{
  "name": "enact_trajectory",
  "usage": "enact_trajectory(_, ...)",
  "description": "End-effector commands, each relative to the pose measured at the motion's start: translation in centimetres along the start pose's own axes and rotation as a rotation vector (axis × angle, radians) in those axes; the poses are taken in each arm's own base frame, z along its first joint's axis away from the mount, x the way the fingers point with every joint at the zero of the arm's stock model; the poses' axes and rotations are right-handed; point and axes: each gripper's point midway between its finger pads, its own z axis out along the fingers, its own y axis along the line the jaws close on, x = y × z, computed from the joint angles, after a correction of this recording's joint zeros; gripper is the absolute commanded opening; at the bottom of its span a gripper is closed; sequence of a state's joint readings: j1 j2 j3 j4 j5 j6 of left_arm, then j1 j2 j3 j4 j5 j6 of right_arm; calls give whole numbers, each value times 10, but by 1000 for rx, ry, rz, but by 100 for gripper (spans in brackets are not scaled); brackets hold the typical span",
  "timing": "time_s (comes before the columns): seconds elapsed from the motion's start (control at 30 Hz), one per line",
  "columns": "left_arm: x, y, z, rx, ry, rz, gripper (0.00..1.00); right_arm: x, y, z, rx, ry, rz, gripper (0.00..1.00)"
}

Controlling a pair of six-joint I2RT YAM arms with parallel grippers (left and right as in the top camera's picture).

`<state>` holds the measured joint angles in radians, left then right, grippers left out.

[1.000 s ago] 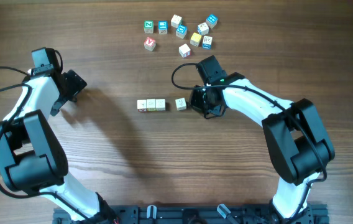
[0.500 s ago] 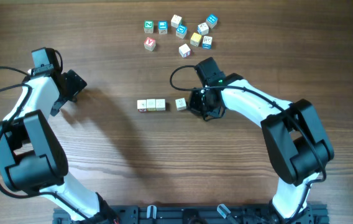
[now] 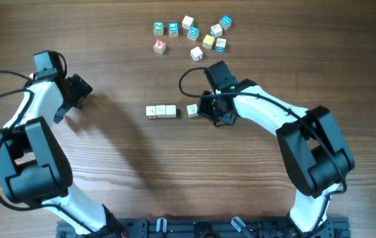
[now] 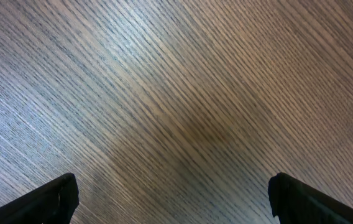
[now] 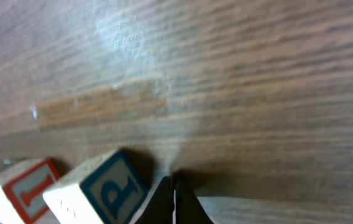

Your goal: Form a horizontal line

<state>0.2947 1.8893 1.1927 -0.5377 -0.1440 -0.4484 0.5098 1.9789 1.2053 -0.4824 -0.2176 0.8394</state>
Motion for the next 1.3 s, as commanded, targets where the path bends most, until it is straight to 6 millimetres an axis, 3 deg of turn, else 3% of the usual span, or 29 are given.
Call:
enact_trajectory(0.0, 3, 1, 3, -4, 10, -7, 100, -6, -5, 5, 29, -37, 29, 4)
enact_trajectory(0.57, 3, 1, 3, -4, 10, -7, 100, 10, 19, 6, -62, 21, -18, 4)
enact_trajectory(0.83, 3, 1, 3, -4, 10, -7, 100, -2, 7, 7, 6, -48, -6, 4)
enact_trajectory(1.27, 3, 1, 3, -4, 10, -7, 100, -15, 12, 6, -5, -110, -15, 5)
